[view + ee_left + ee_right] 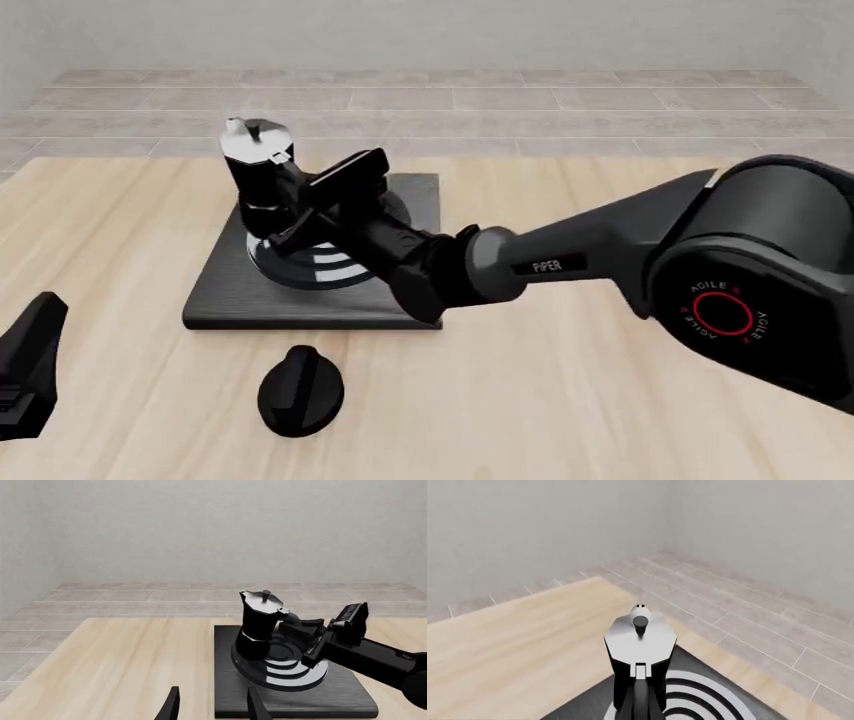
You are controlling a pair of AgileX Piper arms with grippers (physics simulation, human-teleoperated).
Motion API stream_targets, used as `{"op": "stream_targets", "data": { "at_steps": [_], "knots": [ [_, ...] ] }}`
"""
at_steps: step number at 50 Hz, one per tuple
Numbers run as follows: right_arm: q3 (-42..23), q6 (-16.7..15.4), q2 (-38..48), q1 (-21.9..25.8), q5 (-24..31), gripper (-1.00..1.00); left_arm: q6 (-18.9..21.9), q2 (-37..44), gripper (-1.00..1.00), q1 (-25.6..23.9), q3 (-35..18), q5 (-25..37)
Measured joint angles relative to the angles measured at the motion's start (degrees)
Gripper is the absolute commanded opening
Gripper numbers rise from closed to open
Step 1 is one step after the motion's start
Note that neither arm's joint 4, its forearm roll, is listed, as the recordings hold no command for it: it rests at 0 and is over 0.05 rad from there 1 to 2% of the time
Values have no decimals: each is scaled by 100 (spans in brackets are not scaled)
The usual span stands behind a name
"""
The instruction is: Put both moka pots on the stove.
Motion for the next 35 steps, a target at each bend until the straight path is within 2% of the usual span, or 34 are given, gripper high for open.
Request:
{"op": "stream_targets", "data": {
  "at_steps": [25, 26, 35],
  "knots": [
    [-274, 10, 237, -11, 239, -100, 0, 0, 100, 0, 0, 0],
    [-280, 9, 237, -9, 248, 100, 0, 0, 100, 0, 0, 0],
    [-342, 32, 182, 20, 289, 100, 0, 0, 100, 0, 0, 0]
  ]
}}
